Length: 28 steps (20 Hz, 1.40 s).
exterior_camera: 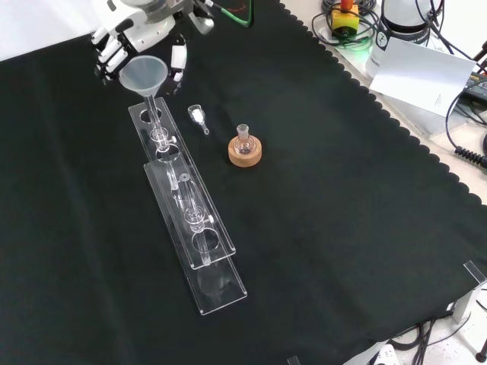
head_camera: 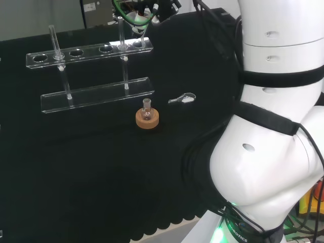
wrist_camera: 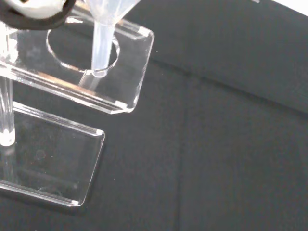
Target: Pick up the funnel from the transparent funnel stand.
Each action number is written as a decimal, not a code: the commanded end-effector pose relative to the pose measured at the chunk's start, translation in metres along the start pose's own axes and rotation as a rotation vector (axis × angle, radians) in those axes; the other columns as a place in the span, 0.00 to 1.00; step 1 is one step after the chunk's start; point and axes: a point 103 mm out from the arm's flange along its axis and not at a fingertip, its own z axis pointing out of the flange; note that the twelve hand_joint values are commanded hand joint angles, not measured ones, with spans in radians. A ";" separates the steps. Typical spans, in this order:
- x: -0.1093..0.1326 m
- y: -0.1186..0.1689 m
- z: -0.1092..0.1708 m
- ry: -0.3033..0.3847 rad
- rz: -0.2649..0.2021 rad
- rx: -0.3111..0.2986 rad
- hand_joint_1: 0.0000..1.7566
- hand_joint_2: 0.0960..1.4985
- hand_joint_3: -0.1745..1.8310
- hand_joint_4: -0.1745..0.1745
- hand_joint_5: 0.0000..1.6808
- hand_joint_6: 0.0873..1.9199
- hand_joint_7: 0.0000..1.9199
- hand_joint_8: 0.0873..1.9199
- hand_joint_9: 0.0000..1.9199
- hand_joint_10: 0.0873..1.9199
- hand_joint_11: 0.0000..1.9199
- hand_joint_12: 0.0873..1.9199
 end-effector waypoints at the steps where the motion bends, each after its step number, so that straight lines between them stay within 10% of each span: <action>1: -0.008 -0.024 -0.014 0.004 0.006 -0.035 0.42 0.42 0.32 0.40 0.25 0.36 0.17 0.33 0.41 0.31 0.17 0.68; 17: -0.034 -0.104 -0.028 0.020 0.055 -0.083 0.43 0.42 0.32 0.40 0.24 0.35 0.17 0.33 0.41 0.31 0.17 0.68; 28: -0.042 -0.144 -0.014 0.043 0.006 -0.087 0.43 0.42 0.33 0.40 0.24 0.35 0.17 0.33 0.41 0.31 0.17 0.67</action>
